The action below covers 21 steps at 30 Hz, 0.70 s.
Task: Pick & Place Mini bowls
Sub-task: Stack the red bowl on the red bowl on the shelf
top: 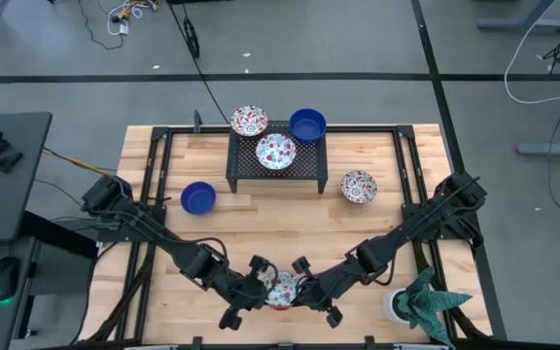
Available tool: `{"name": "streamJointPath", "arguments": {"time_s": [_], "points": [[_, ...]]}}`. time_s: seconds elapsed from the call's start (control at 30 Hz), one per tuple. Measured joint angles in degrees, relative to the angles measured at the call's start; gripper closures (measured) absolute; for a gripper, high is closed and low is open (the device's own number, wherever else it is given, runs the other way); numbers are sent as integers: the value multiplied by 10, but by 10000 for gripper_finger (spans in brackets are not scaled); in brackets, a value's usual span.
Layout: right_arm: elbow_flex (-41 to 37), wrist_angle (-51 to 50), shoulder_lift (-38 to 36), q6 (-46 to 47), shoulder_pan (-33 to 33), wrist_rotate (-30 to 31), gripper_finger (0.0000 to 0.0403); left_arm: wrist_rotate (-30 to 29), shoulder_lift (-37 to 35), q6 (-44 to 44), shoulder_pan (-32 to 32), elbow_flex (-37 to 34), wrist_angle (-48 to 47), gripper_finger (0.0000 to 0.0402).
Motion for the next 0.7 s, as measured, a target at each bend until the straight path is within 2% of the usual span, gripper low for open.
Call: {"name": "streamJointPath", "arguments": {"time_s": [0.2,0.37,0.5,0.6,0.7], "points": [[0,34,0,-30,-4,7,357,40,0,3,-1,0,7,392],[2,128,-2,-85,-9,9,327,48,2,-7,2,-1,5,392],[2,231,-2,-168,-9,9,309,43,5,-15,1,-2,2,392],[2,306,-2,-211,-3,19,303,-3,5,-22,0,-4,-1,392],[2,369,-2,-256,14,107,301,-86,5,-35,-4,-5,-11,392]]}}
